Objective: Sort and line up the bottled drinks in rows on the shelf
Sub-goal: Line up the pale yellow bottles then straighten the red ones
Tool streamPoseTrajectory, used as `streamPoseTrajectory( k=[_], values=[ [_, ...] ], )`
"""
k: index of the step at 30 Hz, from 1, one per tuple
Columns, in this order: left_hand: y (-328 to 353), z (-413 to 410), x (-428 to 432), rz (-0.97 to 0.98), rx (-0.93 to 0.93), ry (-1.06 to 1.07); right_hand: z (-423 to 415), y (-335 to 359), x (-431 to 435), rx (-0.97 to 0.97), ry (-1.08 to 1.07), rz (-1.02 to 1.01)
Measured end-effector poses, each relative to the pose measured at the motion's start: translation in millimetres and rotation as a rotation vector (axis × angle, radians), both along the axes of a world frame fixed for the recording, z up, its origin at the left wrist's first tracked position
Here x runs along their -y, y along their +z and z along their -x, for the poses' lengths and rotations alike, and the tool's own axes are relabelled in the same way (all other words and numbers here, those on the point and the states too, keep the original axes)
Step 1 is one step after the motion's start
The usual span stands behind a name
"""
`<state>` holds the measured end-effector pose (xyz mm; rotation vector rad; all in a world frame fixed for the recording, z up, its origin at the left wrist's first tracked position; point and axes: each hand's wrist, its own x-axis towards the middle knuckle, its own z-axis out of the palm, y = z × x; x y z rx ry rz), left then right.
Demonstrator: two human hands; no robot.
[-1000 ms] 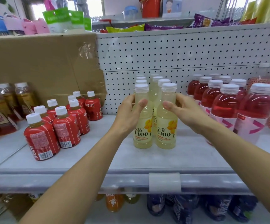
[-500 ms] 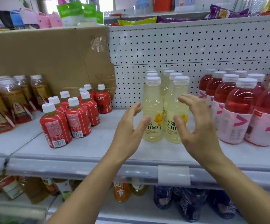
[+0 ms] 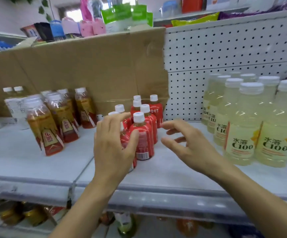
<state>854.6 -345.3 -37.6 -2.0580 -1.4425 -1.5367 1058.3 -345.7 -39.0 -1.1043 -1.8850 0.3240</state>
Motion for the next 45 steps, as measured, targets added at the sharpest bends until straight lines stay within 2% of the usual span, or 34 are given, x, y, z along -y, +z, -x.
streamPoseTrajectory(
  k=[3,5,10,14,23,27,29,33,36,39,42,45],
  values=[
    [12,29,-28,0.182,-0.185,0.091,45,11,-29,0.077,-0.102,-0.005],
    [16,40,-38,0.278,-0.262,0.043,65,15,-41,0.136,-0.227,-0.019],
    [24,64,-50,0.287,-0.278,-0.164,79,23,-51,0.194,-0.378,0.050],
    [30,89,-57,0.310,-0.275,-0.213,82,29,-56,0.286,-0.494,0.062],
    [39,148,-99,0.335,-0.258,-0.030,23,41,-58,0.259,-0.701,0.130],
    [38,158,-113,0.415,-0.289,0.033,3,56,-70,0.383,-0.790,0.227],
    [43,160,-116,0.482,-0.332,0.060,8,64,-77,0.476,-0.740,0.173],
    [75,148,-121,0.602,-0.615,0.126,53,81,-93,0.533,-0.393,0.066],
    [98,105,-137,0.488,-0.559,-0.057,72,80,-116,0.753,-0.261,0.186],
    [110,44,-168,0.483,-0.625,-0.211,69,78,-130,0.759,-0.225,0.191],
    [110,2,-196,0.616,-0.813,-0.245,54,82,-134,0.768,-0.257,0.215],
    [107,-6,-219,0.748,-0.875,-0.245,36,85,-135,0.770,-0.305,0.284]
  ],
)
